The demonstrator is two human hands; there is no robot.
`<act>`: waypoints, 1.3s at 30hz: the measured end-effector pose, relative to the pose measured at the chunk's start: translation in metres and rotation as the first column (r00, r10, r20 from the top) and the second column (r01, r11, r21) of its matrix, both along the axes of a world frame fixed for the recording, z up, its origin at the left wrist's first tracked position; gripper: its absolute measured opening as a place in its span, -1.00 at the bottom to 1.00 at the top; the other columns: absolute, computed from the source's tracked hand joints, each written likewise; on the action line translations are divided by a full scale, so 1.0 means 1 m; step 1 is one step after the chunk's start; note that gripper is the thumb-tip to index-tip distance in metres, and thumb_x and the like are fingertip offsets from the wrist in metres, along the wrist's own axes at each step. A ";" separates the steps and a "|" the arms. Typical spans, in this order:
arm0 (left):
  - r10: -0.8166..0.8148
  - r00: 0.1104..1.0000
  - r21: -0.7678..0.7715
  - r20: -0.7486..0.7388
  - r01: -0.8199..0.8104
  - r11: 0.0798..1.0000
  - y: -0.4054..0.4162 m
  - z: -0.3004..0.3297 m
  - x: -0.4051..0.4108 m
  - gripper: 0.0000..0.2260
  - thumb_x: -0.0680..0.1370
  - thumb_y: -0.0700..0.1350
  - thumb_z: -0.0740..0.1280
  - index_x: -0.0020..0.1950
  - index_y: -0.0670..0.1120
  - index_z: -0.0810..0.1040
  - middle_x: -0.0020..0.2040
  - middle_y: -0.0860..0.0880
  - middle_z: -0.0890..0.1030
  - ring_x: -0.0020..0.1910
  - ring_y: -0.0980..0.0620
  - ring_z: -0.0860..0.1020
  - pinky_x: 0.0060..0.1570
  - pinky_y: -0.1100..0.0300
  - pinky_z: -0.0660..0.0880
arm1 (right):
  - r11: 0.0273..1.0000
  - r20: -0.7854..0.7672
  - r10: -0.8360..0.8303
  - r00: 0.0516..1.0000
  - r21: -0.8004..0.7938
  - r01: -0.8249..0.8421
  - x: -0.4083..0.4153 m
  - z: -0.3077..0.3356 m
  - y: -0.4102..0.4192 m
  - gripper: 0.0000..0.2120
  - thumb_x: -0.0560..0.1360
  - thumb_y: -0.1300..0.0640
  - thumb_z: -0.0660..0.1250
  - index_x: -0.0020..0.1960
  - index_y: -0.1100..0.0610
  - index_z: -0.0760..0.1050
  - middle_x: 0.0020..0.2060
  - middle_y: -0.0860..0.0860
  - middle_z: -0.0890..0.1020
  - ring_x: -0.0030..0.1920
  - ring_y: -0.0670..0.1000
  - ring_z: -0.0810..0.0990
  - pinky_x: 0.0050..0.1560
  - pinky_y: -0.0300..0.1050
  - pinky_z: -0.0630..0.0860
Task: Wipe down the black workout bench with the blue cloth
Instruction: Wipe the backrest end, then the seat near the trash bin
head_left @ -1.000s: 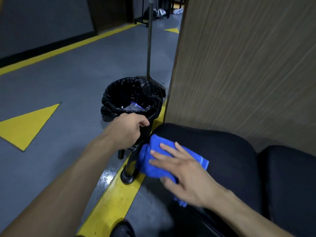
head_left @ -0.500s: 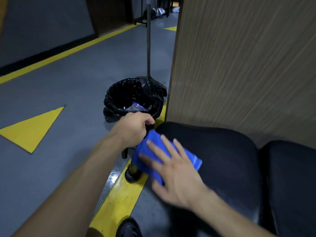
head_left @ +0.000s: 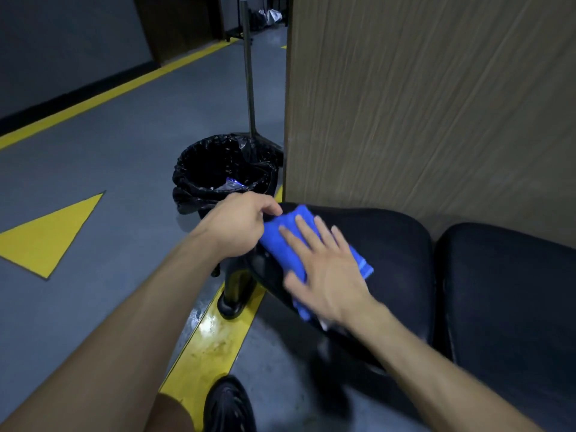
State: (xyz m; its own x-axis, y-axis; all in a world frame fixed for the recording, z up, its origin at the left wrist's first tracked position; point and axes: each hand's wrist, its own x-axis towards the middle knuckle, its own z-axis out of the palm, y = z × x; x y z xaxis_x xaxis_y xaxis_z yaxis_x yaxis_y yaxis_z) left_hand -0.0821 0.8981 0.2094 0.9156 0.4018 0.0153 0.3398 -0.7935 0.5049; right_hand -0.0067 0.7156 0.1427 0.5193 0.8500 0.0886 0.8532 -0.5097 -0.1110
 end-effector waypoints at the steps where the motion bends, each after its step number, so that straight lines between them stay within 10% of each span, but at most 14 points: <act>1: 0.002 1.000 0.000 -0.001 -0.002 1.000 -0.002 0.001 0.002 -0.61 0.60 -0.28 0.14 0.21 0.08 0.63 -0.16 0.09 0.62 -0.30 0.13 0.54 -0.26 0.24 0.41 | 0.998 0.015 0.069 0.997 -0.012 -0.069 -0.016 -0.001 -0.024 -0.28 0.47 -0.21 0.04 0.61 -0.12 0.03 0.62 0.00 0.07 0.61 0.16 -0.04 0.56 0.17 -0.05; 5: -0.016 1.000 0.004 -0.003 0.016 1.000 -0.008 0.000 0.014 -0.62 0.64 -0.25 0.13 0.24 0.09 0.62 -0.24 0.10 0.45 -0.39 0.19 0.42 -0.41 0.35 0.26 | 0.977 -0.074 0.210 0.975 -0.011 -0.211 -0.009 0.000 -0.067 -0.30 0.47 -0.21 0.10 0.59 -0.21 0.04 0.61 -0.10 0.01 0.61 0.05 -0.11 0.57 0.08 -0.13; 11: -0.049 0.999 0.021 -0.016 0.050 0.999 -0.016 0.004 0.024 -0.62 0.64 -0.25 0.12 0.22 0.13 0.60 -0.25 0.17 0.45 -0.41 0.20 0.43 -0.49 0.41 0.25 | 0.927 -0.176 -0.375 0.910 -0.055 0.372 0.118 0.008 0.006 -0.28 0.48 -0.28 -0.12 0.59 -0.07 0.13 0.57 -0.02 0.23 0.59 0.10 0.07 0.55 0.10 -0.05; 19: -0.142 0.988 0.022 -0.058 0.143 0.989 -0.015 -0.010 0.051 -0.59 0.57 -0.25 0.15 0.16 0.18 0.62 0.17 0.01 0.66 0.09 -0.05 0.62 0.10 0.04 0.56 | 0.980 -0.118 0.190 0.975 0.083 -0.181 0.008 0.001 -0.100 -0.31 0.50 -0.15 0.14 0.60 -0.16 0.06 0.61 -0.11 0.04 0.61 -0.01 -0.12 0.57 0.01 -0.18; 26: -0.214 0.975 0.031 -0.063 0.216 0.976 -0.031 -0.006 0.049 -0.61 0.63 -0.24 0.14 0.22 0.15 0.60 0.23 0.05 0.63 0.11 0.02 0.62 0.16 0.06 0.54 | 0.878 -0.273 -0.447 0.852 0.049 0.476 0.147 0.004 -0.086 -0.18 0.37 -0.29 -0.15 0.60 -0.08 0.10 0.60 -0.02 0.15 0.58 0.03 0.08 0.49 0.05 0.11; 34: -0.286 0.957 0.062 -0.047 0.289 0.955 -0.044 -0.005 0.056 -0.61 0.60 -0.27 0.16 0.21 0.12 0.62 0.23 0.06 0.64 0.14 0.01 0.61 0.19 0.04 0.53 | 0.995 -0.146 -0.001 0.989 0.096 0.015 -0.007 0.001 -0.157 -0.32 0.52 -0.15 0.09 0.60 -0.18 -0.03 0.61 -0.16 -0.07 0.60 -0.08 -0.21 0.57 -0.04 -0.21; 39: -0.351 0.936 0.083 -0.033 0.352 0.932 -0.069 -0.004 0.057 -0.62 0.60 -0.28 0.18 0.22 0.09 0.63 0.23 0.03 0.66 0.23 -0.02 0.59 0.25 0.05 0.49 | 0.925 -0.223 -0.356 0.908 0.058 0.377 0.088 0.007 -0.112 -0.19 0.39 -0.29 -0.15 0.61 -0.10 0.04 0.62 -0.02 0.04 0.61 0.09 -0.05 0.56 0.14 0.00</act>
